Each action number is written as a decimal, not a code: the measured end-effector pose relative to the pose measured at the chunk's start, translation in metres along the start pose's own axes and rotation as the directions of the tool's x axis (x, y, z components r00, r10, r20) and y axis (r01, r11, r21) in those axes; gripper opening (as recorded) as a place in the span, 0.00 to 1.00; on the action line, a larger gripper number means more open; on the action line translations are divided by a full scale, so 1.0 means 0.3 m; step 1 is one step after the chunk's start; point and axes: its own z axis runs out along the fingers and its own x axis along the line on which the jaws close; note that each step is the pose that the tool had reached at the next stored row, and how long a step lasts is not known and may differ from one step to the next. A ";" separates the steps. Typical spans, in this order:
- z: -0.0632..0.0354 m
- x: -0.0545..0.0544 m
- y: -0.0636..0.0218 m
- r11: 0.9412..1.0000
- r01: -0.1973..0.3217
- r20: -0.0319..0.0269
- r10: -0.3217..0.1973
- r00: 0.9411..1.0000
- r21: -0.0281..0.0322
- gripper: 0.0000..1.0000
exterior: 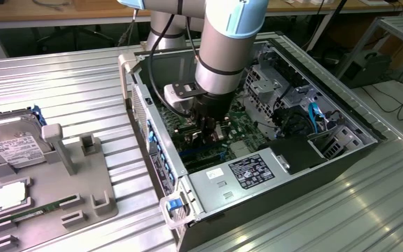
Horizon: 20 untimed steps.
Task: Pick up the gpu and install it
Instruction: 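Insert the gpu into the slot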
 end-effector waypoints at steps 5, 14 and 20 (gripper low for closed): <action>0.001 0.000 0.000 1.000 0.000 0.000 0.000 1.000 -0.001 0.28; 0.008 0.000 0.000 1.000 0.000 0.000 0.000 1.000 -0.001 0.28; 0.012 0.000 0.000 1.000 0.000 0.000 0.000 1.000 -0.001 0.28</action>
